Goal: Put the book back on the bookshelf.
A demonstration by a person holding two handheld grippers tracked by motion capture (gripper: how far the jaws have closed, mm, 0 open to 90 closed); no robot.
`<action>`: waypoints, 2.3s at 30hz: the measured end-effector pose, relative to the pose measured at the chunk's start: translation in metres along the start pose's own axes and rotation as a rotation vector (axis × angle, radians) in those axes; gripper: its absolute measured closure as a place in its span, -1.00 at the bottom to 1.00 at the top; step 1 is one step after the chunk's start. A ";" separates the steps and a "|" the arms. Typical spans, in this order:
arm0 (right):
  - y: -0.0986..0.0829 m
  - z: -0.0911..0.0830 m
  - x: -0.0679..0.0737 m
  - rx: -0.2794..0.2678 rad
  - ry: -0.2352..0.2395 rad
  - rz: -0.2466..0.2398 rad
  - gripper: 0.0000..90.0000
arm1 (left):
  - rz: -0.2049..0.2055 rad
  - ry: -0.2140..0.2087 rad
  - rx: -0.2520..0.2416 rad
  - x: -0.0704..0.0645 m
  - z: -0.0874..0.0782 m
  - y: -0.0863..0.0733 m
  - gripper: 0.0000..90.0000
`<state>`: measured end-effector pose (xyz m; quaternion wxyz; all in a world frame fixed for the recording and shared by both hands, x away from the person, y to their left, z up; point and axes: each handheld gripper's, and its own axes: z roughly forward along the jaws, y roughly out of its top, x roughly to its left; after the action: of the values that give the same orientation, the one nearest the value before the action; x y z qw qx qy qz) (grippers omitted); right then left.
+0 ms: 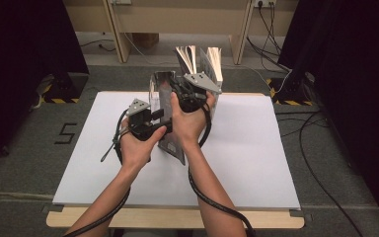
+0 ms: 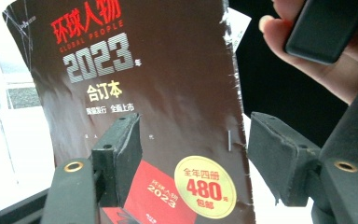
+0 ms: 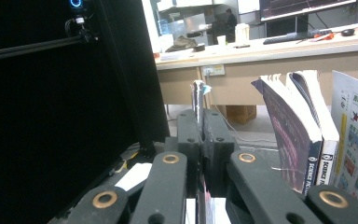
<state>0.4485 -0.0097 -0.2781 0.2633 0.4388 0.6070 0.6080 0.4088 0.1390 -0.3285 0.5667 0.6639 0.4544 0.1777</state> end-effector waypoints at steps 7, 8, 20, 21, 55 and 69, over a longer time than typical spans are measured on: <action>0.000 0.000 0.000 -0.006 0.005 -0.005 0.94 | 0.001 0.006 0.002 0.000 0.003 0.002 -0.24; 0.000 0.000 0.001 -0.005 0.005 -0.006 0.94 | 0.001 0.007 0.004 0.000 0.004 0.002 -0.24; -0.001 -0.001 0.000 0.000 0.010 -0.015 0.94 | 0.043 0.038 0.022 -0.006 0.014 0.006 -0.16; -0.001 -0.001 0.000 0.000 0.010 -0.015 0.94 | 0.043 0.038 0.022 -0.006 0.014 0.006 -0.15; -0.002 -0.001 0.003 0.029 0.029 0.003 0.94 | 0.065 0.097 0.060 -0.014 0.020 0.012 0.18; -0.005 -0.002 0.003 0.048 0.071 0.017 0.94 | 0.046 0.081 0.058 -0.009 0.011 0.007 0.45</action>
<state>0.4450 -0.0077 -0.2818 0.2261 0.4283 0.6265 0.6107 0.4153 0.1262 -0.3227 0.5243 0.6826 0.4664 0.2042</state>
